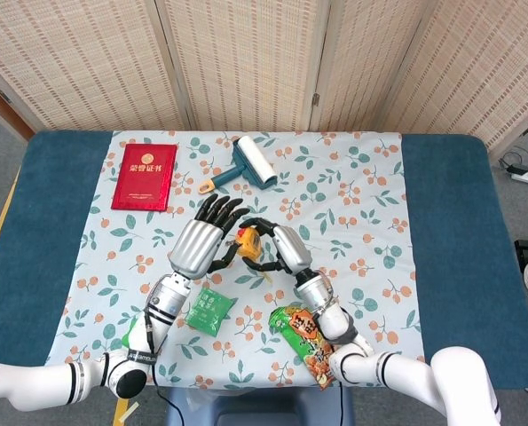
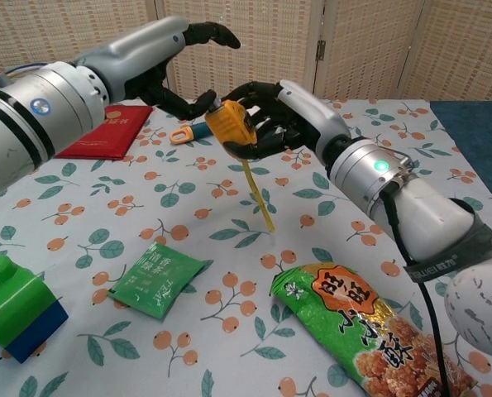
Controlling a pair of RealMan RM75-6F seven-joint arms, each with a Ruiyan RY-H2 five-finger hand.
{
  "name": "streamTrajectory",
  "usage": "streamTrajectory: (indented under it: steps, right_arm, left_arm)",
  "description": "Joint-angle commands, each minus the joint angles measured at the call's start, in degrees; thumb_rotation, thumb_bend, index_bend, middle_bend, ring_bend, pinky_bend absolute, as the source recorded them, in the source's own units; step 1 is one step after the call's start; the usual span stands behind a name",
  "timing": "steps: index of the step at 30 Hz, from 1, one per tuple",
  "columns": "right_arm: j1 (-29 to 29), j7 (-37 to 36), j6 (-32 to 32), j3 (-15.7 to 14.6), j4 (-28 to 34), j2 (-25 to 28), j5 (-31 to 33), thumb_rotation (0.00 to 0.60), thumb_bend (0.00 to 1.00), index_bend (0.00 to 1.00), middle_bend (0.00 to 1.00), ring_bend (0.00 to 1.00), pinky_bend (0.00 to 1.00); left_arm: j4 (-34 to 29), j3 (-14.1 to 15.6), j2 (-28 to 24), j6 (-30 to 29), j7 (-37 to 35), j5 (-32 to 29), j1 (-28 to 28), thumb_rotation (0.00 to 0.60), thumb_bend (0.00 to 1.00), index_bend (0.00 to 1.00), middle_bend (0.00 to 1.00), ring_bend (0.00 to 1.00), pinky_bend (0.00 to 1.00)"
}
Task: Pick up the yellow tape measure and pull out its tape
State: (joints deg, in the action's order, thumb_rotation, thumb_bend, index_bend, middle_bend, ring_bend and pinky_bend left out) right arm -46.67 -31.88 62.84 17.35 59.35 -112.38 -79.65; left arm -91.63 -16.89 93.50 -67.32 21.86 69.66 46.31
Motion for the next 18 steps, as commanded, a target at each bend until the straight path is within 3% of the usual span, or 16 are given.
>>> streamTrajectory:
  steps: [1, 7, 18]
  right_arm:
    - [0.03, -0.09, 0.04, 0.08, 0.05, 0.05, 0.06, 0.600, 0.43, 0.57, 0.48, 0.46, 0.35]
    - [0.03, -0.15, 0.20, 0.20, 0.38, 0.26, 0.02, 0.600, 0.43, 0.57, 0.48, 0.46, 0.35]
    - [0.58, 0.76, 0.48, 0.14, 1.07, 1.32, 0.20, 0.600, 0.43, 0.57, 0.48, 0.46, 0.35]
  left_arm:
    - [0.00, 0.05, -0.11, 0.07, 0.19, -0.15, 0.02, 0.600, 0.58, 0.37, 0.12, 0.08, 0.00]
    - [0.11, 0.15, -0.11, 0.08, 0.25, -0.07, 0.15, 0.600, 0.60, 0.51, 0.13, 0.09, 0.00]
    - [1.12, 0.10, 0.14, -0.85, -0.59, 0.32, -0.10, 0.600, 0.61, 0.57, 0.16, 0.11, 0.00]
